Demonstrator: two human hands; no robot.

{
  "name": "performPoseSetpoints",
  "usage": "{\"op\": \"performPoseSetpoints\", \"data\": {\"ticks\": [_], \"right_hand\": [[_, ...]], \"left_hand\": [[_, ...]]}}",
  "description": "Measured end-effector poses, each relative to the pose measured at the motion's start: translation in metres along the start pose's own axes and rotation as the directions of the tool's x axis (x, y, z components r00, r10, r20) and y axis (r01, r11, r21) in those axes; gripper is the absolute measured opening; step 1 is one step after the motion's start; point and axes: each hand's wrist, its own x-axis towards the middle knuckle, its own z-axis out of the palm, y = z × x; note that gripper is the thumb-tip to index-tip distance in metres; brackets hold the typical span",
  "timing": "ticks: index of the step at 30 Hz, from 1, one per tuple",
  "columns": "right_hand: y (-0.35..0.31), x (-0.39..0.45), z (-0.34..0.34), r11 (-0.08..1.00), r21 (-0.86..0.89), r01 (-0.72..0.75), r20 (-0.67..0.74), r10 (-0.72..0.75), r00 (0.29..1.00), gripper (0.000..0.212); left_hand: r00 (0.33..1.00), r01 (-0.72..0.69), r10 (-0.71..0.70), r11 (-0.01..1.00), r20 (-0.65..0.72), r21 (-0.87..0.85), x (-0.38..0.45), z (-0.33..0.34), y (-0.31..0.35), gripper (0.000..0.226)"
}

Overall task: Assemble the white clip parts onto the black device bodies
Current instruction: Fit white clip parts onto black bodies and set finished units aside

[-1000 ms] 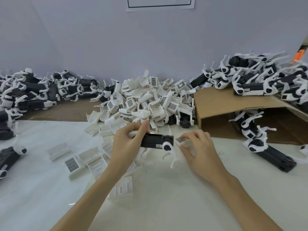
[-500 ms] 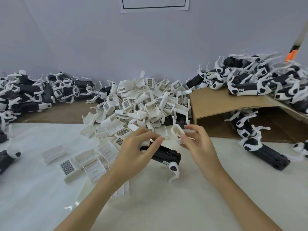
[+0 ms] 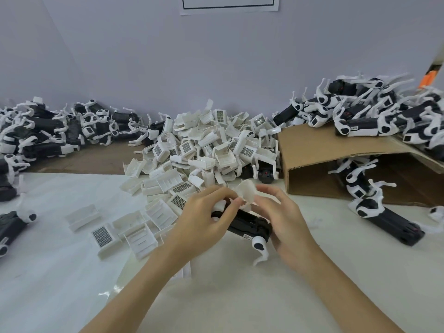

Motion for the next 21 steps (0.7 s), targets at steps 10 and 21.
{"op": "performPoseSetpoints", "data": {"ticks": [10,21], "right_hand": [[-0.021,0.010,-0.028,0.883,0.451,-0.131,0.081,0.106,0.991,0.052],[-0.022,0.002,-0.020,0.983,0.185,0.013,0.163,-0.043,0.986,0.037]], "left_hand": [[0.991,0.134,-0.134,0.988,0.002,-0.072,-0.001,-0.002,-0.005,0.030],[0.946,0.283,-0.254,0.949,0.199,-0.135,-0.001,-0.012,0.004,0.050]]}}
